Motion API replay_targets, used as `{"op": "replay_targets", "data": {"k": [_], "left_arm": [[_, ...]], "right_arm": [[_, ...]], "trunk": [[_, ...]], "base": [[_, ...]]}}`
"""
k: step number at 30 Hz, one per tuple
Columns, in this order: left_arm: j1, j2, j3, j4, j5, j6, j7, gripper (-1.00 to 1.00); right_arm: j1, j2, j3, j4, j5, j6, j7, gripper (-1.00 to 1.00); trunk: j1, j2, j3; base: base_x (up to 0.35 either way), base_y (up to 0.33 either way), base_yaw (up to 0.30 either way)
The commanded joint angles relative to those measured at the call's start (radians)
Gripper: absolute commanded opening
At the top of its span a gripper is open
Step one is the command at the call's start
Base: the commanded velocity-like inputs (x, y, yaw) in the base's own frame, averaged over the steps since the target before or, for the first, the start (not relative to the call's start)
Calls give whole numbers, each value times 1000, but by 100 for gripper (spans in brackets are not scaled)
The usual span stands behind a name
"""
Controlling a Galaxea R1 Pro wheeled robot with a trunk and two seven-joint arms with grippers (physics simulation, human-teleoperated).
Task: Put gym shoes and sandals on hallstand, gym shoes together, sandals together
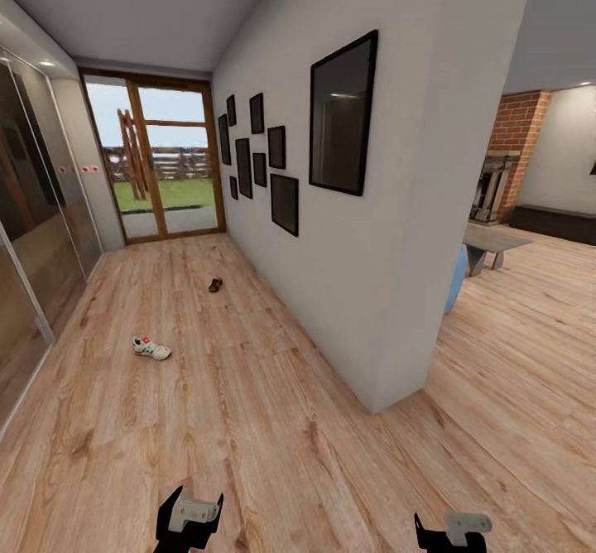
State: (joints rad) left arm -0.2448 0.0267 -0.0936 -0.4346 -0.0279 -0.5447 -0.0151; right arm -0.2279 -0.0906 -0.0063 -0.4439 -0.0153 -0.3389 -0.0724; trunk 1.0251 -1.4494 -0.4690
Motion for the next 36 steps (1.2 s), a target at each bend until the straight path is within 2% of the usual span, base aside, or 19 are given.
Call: {"op": "replay_targets", "data": {"k": [1,15,28,36], "left_arm": [[-1,1,-2,0,-3,-3,1,100],[-1,1,-2,0,-3,-3,1,100],[-1,1,-1,0,-1,-3,0,100],[-1,2,0,0,0,-3,-1,100]], "right_arm": [[-1,0,0,1,-2,-3,-1,100],[-1,0,0,1,-2,-3,-1,100],[-1,0,0,1,-2,-3,-1,100],[-1,0,0,1,-2,-3,-1,100]], "trunk": [[0,-1,-1],[0,-1,-1],[0,-1,-1],[0,-1,-1]], "base": [[-6,26,-11],[-42,11,-5],[-299,6,0],[-303,108,0]]}}
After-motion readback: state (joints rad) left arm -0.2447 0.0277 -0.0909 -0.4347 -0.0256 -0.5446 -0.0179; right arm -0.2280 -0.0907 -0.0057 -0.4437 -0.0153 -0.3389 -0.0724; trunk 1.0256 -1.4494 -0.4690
